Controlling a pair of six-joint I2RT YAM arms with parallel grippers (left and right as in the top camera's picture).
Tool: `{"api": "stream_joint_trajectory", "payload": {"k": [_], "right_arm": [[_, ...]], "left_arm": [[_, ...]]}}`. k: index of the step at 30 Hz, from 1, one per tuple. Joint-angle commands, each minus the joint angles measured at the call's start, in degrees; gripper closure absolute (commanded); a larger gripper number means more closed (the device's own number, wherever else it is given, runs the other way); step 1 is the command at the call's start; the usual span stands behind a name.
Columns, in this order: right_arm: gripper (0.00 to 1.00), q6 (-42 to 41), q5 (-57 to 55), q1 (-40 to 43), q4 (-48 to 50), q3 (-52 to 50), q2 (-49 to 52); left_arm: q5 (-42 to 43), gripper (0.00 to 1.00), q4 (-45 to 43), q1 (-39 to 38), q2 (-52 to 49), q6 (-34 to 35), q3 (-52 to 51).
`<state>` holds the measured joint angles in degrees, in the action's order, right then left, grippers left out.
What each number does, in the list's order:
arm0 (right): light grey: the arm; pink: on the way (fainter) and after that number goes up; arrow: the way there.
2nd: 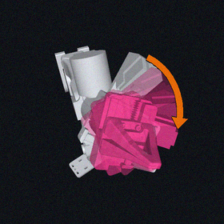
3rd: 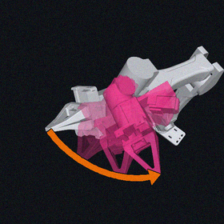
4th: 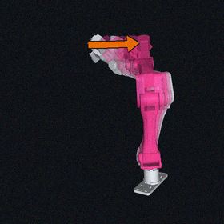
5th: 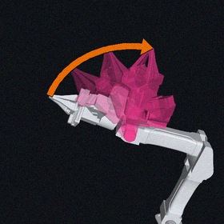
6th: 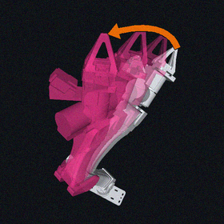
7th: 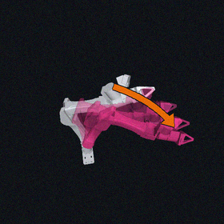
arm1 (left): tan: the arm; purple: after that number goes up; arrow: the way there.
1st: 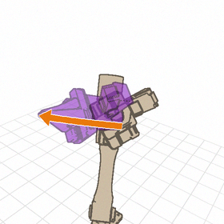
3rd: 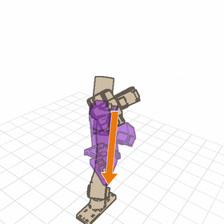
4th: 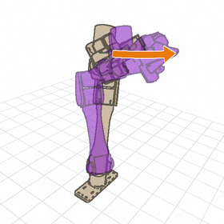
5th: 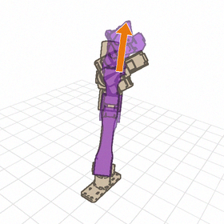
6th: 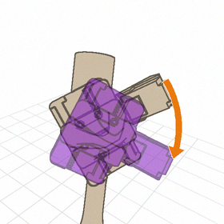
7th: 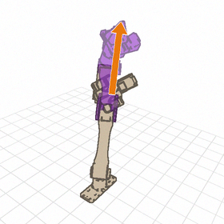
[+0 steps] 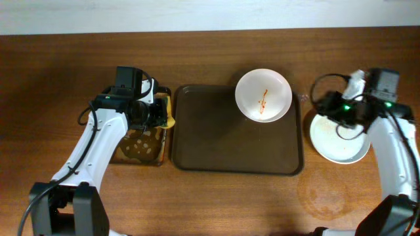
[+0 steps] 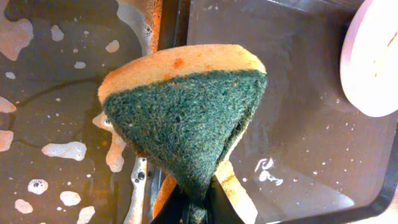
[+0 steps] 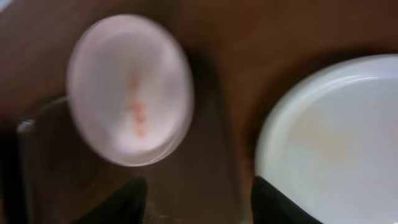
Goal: Clean dirty plates on tray and stack at the side
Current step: 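Move the plate right and stack it on the cleaned plate, then grip the top plate of the back-right stack with the right gripper, then scrub that plate with the sponge in the left gripper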
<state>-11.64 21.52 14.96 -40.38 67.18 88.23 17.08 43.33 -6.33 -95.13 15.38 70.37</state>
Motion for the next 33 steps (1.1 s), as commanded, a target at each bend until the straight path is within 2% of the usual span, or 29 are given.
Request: {"api": "stream_joint_trajectory", "payload": {"k": [1, 2, 4, 6, 7, 11, 15, 18, 20, 26, 29, 33], "right_arm": [[0.45, 0.28, -1.86, -6.67, 3.37, -0.33, 3.63], [0.45, -2.82, -5.44, -8.98, 4.31, -0.33, 6.29], [0.50, -5.95, -5.62, -10.80, 6.27, -0.33, 10.25], [0.64, -7.58, -5.55, -12.00, 9.46, -0.31, 15.21], [0.66, -8.04, -5.64, -12.07, 10.71, -0.33, 16.68], [0.70, -11.26, -8.61, -11.96, 13.07, -0.31, 21.00], [0.89, -11.39, -8.04, -12.22, 13.79, -0.33, 21.90], [0.91, -11.15, -8.17, -14.05, 13.46, -0.33, 21.90], [0.96, -11.15, -8.44, -15.76, 12.48, -0.33, 21.90], [0.96, -11.21, -8.66, -22.12, 6.08, -0.33, 21.88], [0.96, -11.39, -8.70, -24.92, 4.57, -0.33, 21.88], [0.96, -11.39, -8.70, -25.07, 3.69, -0.33, 21.88]], "left_arm": [[0.02, 1.00, -0.15, 0.22, 0.44, -0.94, 0.04], [0.02, 1.00, -0.17, 0.22, 0.44, -0.94, 0.04], [0.02, 1.00, -0.17, 0.22, 0.44, -0.94, 0.04], [0.02, 1.00, -0.15, 0.15, 0.44, -0.94, 0.04], [0.04, 1.00, -0.15, 0.11, 0.44, -0.94, 0.04], [0.04, 1.00, -0.17, 0.11, 0.44, -0.94, 0.04], [0.04, 1.00, -0.17, 0.11, 0.44, -0.94, 0.04], [0.02, 1.00, -0.20, 0.11, 0.44, -0.94, 0.04], [0.04, 1.00, -0.20, 0.11, 0.44, -0.94, 0.04], [4.02, 1.00, -0.22, 0.00, 0.44, -0.94, 0.04], [7.04, 1.00, -2.75, -4.57, 0.33, -0.90, 0.04], [12.68, 1.00, -11.89, -11.76, -2.62, 5.79, 0.04]]}}
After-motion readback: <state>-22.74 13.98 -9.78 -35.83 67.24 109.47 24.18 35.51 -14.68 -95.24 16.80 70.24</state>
